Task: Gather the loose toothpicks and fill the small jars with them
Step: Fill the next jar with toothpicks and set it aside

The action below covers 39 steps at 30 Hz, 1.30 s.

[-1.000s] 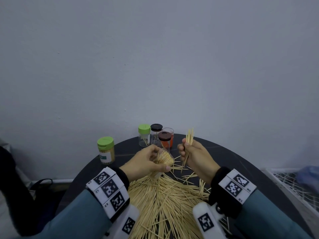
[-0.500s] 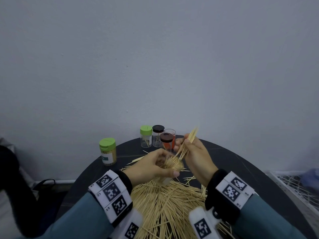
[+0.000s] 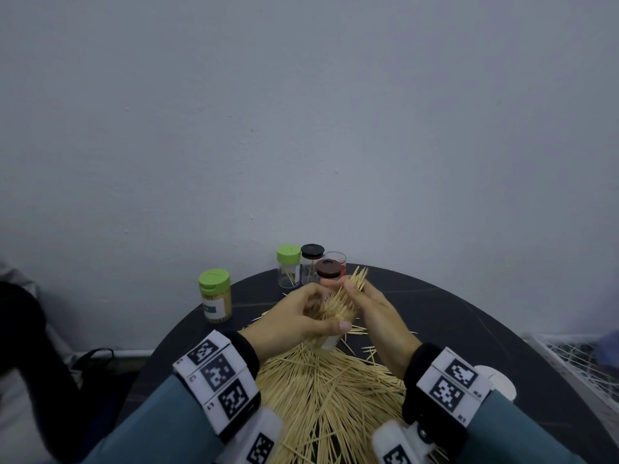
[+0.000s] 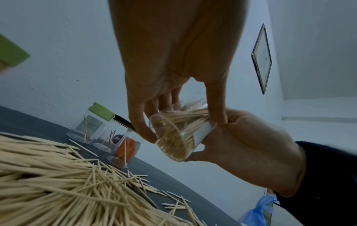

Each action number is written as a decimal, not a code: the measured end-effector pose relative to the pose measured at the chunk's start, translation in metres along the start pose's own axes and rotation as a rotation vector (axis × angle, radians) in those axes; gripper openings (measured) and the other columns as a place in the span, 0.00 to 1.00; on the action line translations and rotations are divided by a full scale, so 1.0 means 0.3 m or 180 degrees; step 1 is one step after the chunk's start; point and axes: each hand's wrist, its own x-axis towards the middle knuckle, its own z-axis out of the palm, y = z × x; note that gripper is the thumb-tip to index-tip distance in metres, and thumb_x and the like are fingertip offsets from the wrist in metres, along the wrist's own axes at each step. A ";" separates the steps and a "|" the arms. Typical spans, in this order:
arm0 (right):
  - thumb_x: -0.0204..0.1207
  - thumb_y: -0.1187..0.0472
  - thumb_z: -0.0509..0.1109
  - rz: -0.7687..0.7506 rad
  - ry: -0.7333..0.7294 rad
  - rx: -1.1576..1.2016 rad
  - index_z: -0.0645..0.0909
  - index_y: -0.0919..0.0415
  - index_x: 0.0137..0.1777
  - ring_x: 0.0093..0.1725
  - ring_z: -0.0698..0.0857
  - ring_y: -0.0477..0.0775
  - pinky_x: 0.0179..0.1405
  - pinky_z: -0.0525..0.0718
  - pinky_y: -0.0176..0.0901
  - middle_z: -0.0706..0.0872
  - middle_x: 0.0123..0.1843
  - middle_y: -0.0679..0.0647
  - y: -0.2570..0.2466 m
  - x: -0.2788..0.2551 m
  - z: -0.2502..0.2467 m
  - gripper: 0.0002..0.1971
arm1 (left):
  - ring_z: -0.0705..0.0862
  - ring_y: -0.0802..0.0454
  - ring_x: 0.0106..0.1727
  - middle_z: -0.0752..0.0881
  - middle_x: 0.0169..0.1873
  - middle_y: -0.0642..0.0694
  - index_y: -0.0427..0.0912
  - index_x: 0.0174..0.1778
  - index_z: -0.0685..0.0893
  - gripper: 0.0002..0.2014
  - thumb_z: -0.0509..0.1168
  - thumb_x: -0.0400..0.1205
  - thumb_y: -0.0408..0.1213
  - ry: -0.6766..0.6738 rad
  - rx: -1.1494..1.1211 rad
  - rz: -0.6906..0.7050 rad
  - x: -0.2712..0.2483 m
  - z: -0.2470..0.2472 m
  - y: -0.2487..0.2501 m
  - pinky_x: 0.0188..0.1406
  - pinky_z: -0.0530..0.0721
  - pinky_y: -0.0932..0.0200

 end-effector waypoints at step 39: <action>0.85 0.52 0.53 -0.0068 -0.0468 -0.1206 0.67 0.48 0.77 0.70 0.68 0.38 0.64 0.66 0.28 0.71 0.70 0.39 -0.006 0.003 -0.025 0.21 | 0.86 0.55 0.49 0.86 0.52 0.43 0.39 0.64 0.75 0.22 0.73 0.74 0.32 0.0040 0.0034 -0.0136 -0.007 -0.025 -0.008 0.47 0.85 0.66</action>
